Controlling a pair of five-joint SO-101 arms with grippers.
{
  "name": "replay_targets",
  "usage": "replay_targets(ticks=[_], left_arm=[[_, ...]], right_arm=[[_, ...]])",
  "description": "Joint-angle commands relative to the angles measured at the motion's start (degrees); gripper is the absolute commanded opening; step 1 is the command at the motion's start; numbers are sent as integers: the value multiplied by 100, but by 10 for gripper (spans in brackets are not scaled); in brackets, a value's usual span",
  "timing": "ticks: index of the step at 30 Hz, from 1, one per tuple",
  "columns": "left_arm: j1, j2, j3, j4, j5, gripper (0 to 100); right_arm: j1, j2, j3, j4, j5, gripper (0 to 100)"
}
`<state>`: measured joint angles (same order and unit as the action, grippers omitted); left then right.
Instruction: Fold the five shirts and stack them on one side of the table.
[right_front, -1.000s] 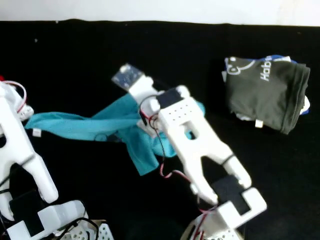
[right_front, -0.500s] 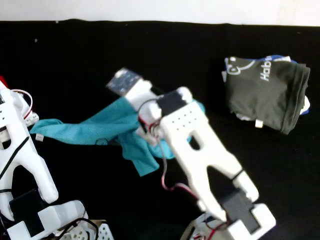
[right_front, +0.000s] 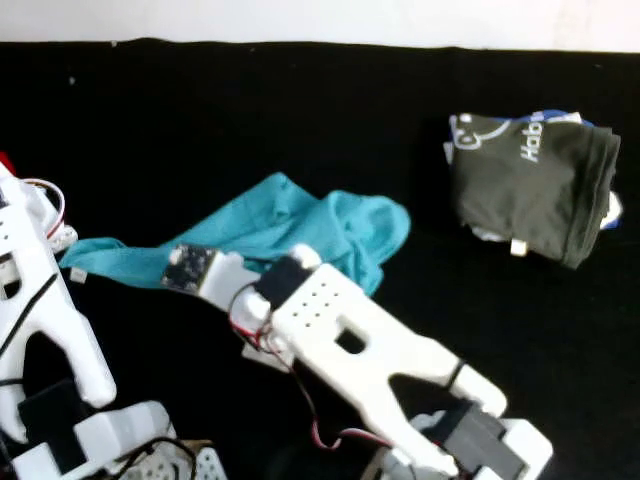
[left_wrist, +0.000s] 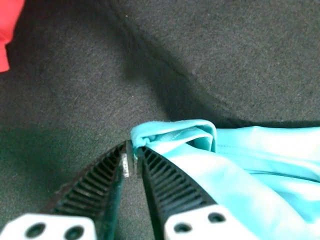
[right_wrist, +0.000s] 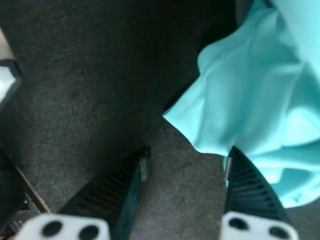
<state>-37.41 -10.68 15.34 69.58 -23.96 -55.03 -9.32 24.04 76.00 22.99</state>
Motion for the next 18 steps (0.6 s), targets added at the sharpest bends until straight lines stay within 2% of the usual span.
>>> replay_targets(ticks=[1, 9, 18], left_arm=[[13, -189, -22, -88, -26, 8], [-4, -189, -4, -62, -26, 8], [-4, -189, -4, -62, -26, 8]], right_arm=[[-48, 374, 57, -382, 44, 237], [127, 1824, -453, -637, 44, 237], [1209, 2765, -1007, -646, 70, 241]])
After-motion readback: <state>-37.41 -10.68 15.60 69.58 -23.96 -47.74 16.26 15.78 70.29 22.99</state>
